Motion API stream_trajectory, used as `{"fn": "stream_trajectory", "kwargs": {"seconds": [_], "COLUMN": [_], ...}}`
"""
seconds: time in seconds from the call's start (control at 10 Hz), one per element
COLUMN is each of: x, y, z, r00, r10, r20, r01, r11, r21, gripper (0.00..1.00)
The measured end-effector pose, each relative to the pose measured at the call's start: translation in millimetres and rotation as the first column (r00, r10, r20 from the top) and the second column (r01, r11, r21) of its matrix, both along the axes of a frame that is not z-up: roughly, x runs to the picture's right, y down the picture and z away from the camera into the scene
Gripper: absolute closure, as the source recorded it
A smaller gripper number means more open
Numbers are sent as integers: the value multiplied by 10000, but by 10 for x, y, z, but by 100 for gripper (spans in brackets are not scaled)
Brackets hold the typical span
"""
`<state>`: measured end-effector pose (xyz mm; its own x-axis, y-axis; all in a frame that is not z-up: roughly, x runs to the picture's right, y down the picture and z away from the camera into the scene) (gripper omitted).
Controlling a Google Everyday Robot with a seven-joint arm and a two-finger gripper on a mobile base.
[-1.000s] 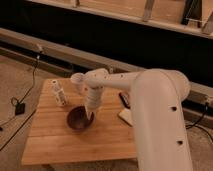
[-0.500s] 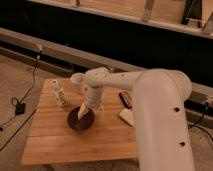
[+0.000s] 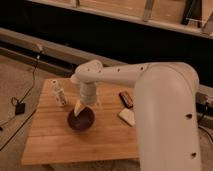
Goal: Drag the ceramic bowl in a circle
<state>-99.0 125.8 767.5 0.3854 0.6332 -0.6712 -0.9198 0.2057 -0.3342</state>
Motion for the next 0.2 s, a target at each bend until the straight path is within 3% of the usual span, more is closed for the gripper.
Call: {"fn": "stream_trajectory", "kwargs": {"seconds": [0.2], "x": [-22], "y": [0], "z": [-87], "r00": [9998], "r10": [-195], "r20": [0], "r01": [195], "r11": [9997], "r21": [146], "gripper": [20]}}
